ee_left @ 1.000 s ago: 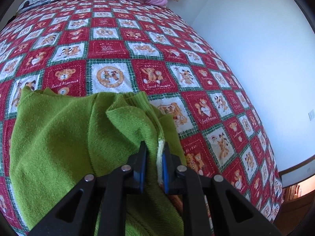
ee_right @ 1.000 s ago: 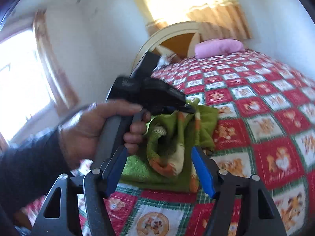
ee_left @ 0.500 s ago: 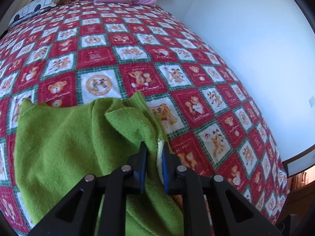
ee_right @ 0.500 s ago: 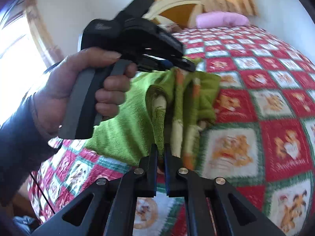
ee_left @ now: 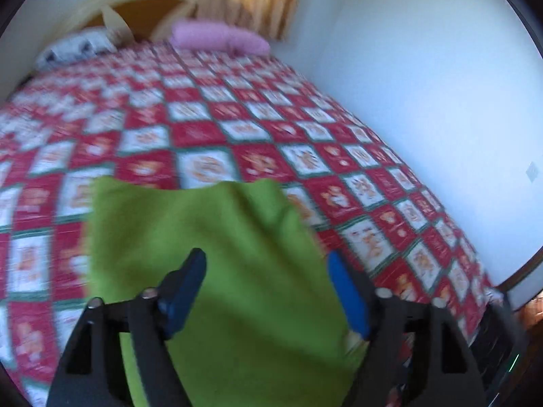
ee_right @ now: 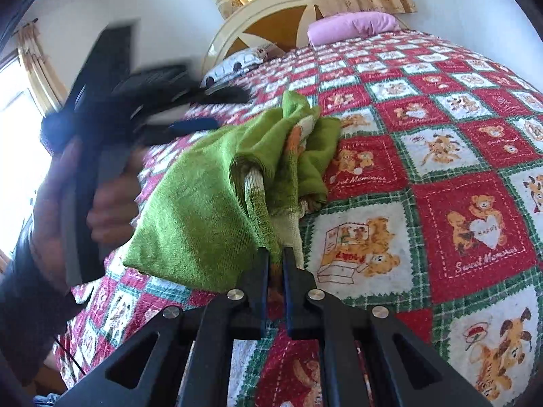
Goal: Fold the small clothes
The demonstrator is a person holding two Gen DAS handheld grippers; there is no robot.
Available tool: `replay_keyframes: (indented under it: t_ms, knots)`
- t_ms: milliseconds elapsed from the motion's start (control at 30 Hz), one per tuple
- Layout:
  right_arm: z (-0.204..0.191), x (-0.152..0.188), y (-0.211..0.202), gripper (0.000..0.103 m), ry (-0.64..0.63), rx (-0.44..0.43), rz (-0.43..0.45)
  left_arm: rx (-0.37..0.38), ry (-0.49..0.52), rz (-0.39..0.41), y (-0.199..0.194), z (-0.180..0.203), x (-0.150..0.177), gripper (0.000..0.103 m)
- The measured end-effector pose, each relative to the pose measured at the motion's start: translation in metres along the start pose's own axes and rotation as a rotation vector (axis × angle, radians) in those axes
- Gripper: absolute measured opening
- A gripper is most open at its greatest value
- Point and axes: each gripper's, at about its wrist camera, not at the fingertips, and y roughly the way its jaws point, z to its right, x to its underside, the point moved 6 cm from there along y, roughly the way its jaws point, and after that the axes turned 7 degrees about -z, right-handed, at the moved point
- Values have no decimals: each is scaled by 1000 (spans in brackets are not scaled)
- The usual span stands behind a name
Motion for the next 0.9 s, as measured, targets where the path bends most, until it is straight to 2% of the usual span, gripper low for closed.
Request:
replay_keyframes:
  t_ms: [33, 67, 100, 133, 200, 233, 333, 400, 467, 533, 600, 633, 667, 767, 800, 833, 900]
  knots:
    - [1, -2, -4, 33, -3, 25, 13, -39, 10, 19, -9, -10, 9, 79]
    - [2, -5, -11, 57, -3, 67, 34, -109, 21, 39, -18, -24, 23, 79]
    - [2, -10, -21, 62, 3, 94, 79, -149, 24, 54, -23, -33, 32, 80]
    - [2, -18, -31, 62, 15, 94, 130, -193, 14, 70, -27, -46, 44, 82]
    - [-5, -33, -36, 62, 9, 97, 148, -251, -17, 81, -28, -63, 58, 83]
    - [-10, -40, -35, 62, -4, 96, 142, -257, -44, 83, -28, -72, 65, 83]
    - [-32, -68, -15, 62, -52, 72, 102, -205, -124, 89, -22, -84, 75, 87]
    - [-30, -88, 13, 51, -18, 71, 27, -188, -149, 93, -18, -84, 78, 87]
    - [-18, -99, 49, 36, 22, 88, -55, -173, -156, 84, -15, -81, 83, 90]
    - [-6, -96, 78, 10, 13, 188, -146, -159, -143, 49, -9, -78, 93, 98]
    - [2, -95, 80, 9, -13, 273, -123, -154, -128, 16, -2, -76, 108, 103]
    - [7, -94, 79, 9, -2, 286, -113, -142, -133, 12, 1, -76, 111, 103]
    - [15, -90, 82, 9, 34, 262, -122, -117, -154, 10, 3, -78, 113, 103]
    - [19, -91, 79, 13, 39, 233, -133, -76, -185, 9, 1, -82, 112, 103]
    - [17, -93, 74, 14, 45, 231, -129, -61, -196, 16, -2, -84, 113, 103]
    - [13, -98, 66, 22, 44, 242, -112, -55, -209, 35, -7, -86, 113, 103]
    - [2, -111, 52, 23, 5, 277, -49, -44, -239, 111, -24, -89, 112, 103]
